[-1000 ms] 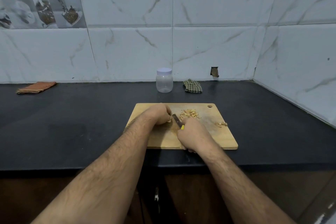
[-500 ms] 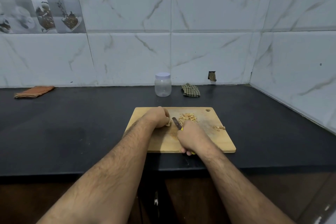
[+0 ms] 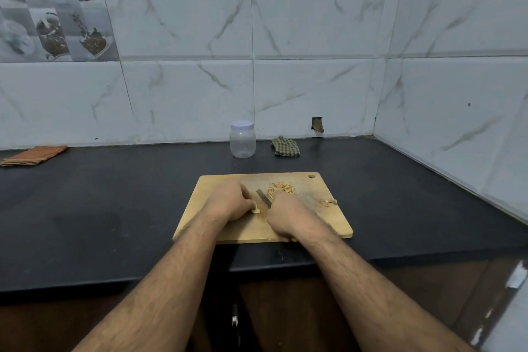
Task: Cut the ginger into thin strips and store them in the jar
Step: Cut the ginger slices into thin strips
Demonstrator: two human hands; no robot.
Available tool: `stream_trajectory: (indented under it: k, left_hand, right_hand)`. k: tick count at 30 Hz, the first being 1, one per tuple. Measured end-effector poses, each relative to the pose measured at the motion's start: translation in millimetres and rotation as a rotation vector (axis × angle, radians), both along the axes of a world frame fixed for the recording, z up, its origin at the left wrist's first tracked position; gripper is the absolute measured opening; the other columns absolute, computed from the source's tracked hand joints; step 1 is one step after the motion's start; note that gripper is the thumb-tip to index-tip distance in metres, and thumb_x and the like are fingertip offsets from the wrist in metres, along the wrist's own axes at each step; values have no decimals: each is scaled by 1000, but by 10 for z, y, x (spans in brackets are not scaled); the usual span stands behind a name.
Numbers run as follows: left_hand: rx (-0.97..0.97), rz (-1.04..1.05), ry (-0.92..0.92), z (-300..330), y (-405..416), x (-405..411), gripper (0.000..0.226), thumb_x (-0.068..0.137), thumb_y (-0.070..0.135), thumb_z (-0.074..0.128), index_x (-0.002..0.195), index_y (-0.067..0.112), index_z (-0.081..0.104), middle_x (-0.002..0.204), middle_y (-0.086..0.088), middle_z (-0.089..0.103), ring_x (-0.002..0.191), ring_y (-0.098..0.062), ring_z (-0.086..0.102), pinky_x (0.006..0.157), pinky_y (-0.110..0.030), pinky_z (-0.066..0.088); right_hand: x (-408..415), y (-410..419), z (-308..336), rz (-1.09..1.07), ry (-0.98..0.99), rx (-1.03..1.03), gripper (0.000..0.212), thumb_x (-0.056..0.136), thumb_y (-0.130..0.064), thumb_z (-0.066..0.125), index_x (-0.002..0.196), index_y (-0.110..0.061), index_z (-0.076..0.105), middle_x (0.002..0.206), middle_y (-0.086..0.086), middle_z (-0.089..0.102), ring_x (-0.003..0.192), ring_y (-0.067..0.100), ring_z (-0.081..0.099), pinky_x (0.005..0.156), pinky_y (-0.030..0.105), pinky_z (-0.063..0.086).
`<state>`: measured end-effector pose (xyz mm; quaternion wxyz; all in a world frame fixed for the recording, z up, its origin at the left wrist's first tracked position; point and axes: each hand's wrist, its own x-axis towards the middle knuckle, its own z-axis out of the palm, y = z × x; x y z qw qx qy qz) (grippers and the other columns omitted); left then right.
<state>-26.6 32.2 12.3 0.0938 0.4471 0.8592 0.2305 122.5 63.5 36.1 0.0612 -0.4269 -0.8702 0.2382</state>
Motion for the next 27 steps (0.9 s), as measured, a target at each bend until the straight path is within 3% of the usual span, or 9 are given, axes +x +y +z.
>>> stream_trajectory:
  k: [2, 4, 7, 9, 12, 17, 23, 27]
  left_hand:
    - [26, -4, -36, -11, -51, -38, 34, 87, 31, 70, 119, 19, 68, 125, 1, 65, 114, -18, 59, 93, -27, 45]
    - [22, -54, -98, 17, -115, -66, 46, 90, 31, 68, 132, 15, 60, 136, -2, 59, 124, -20, 54, 100, -26, 39]
    - [-51, -115, -185, 69, -182, -102, 62, 86, 27, 74, 141, 12, 51, 131, -4, 60, 122, -20, 53, 104, -27, 38]
    - [-76, -125, -195, 85, -193, -108, 62, 83, 27, 77, 138, 13, 53, 120, -1, 62, 114, -18, 55, 103, -28, 40]
    - [-63, -126, -166, 80, -164, -92, 47, 84, 27, 76, 127, 16, 63, 104, 4, 62, 100, -14, 56, 89, -24, 41]
    - [-19, -104, -125, 34, -138, -62, 32, 84, 29, 76, 113, 19, 72, 95, 7, 65, 95, -12, 59, 85, -24, 45]
    - [-79, -94, -50, 29, -99, -55, 27, 84, 34, 74, 108, 21, 75, 104, 3, 71, 93, -13, 58, 81, -25, 45]
    - [-112, -80, -44, 52, -74, -59, 33, 84, 37, 74, 114, 23, 73, 111, 5, 69, 104, -16, 59, 92, -29, 48]
  right_hand:
    - [23, -15, 0, 7, -31, 108, 34, 96, -15, 41, 127, -9, 55, 119, 10, 65, 97, 26, 59, 75, 32, 44]
    - [40, -29, 1, 9, -76, 164, 34, 99, -20, 38, 126, -10, 58, 123, 8, 64, 107, 26, 60, 82, 34, 45]
    - [38, -50, 13, 12, -152, 222, 32, 99, -18, 40, 120, -11, 63, 120, 7, 66, 108, 24, 61, 84, 33, 44]
    - [25, -83, 27, 16, -177, 236, 30, 99, -18, 41, 117, -12, 65, 118, 6, 66, 106, 24, 61, 82, 34, 45]
    - [-8, -127, 33, 23, -219, 250, 29, 98, -16, 43, 117, -12, 65, 118, 6, 66, 106, 25, 61, 85, 36, 47]
    - [-28, -152, 40, 30, -271, 267, 30, 98, -14, 44, 120, -12, 63, 122, 7, 65, 110, 26, 61, 87, 37, 47]
    - [-30, -191, 59, 40, -284, 258, 33, 98, -13, 44, 127, -12, 59, 127, 8, 63, 115, 27, 59, 89, 38, 47]
    - [-37, -215, 74, 44, -283, 252, 34, 98, -14, 43, 129, -13, 58, 129, 7, 62, 117, 27, 58, 91, 38, 46]
